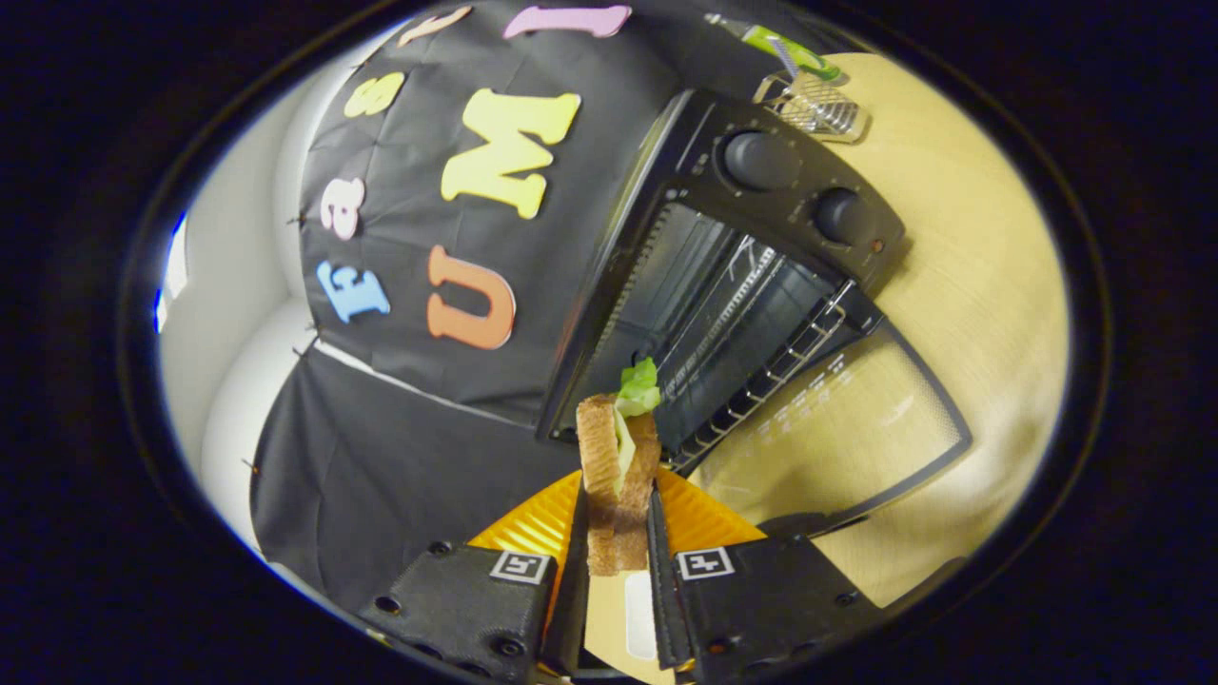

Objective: Open the toaster oven, put the food inside, and close the toaster oven door.

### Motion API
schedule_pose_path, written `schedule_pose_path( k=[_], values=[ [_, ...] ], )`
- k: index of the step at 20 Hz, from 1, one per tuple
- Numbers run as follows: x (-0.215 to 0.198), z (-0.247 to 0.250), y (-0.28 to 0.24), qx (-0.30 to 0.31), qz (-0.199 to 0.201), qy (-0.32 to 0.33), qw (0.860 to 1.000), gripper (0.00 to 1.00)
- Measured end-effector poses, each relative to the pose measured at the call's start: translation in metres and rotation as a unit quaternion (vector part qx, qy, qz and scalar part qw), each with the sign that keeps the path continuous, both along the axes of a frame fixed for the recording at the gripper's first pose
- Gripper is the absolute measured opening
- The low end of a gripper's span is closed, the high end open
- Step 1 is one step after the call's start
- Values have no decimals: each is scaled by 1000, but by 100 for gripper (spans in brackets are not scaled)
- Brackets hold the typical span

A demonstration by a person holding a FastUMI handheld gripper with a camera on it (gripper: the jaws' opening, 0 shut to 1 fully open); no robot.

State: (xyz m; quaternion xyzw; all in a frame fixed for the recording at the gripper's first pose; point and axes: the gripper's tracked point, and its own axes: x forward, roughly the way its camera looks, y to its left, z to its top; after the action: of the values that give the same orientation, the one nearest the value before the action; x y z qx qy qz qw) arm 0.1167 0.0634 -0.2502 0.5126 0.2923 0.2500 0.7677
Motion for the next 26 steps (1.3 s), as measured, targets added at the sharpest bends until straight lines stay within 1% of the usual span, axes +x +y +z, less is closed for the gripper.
schedule_pose_path(
  k=[1,3,5,9,13,14,16,18,19,20,21,22,24,25,26],
  values=[
    [12,2,-6,14,-21,-1,1000,35],
    [30,4,-15,22,-63,-8,998,35],
    [51,6,-14,32,-103,-17,994,35],
    [89,1,-4,40,-156,-29,987,35],
    [119,-10,4,34,-178,-34,983,35],
    [127,-13,3,24,-185,-37,982,35],
    [132,-24,0,-1,-186,-37,982,36],
    [138,-29,-6,-10,-192,-38,981,36],
    [139,-29,-1,-17,-180,-36,983,37],
    [138,-33,5,-47,-158,-34,986,39],
    [132,-39,11,-91,-138,-40,986,41],
    [129,-44,16,-144,-119,-49,981,48],
    [119,-55,15,-235,-112,-65,963,62],
    [115,-54,16,-267,-112,-79,954,72],
    [118,-55,15,-309,-111,-96,940,83]
  ],
)
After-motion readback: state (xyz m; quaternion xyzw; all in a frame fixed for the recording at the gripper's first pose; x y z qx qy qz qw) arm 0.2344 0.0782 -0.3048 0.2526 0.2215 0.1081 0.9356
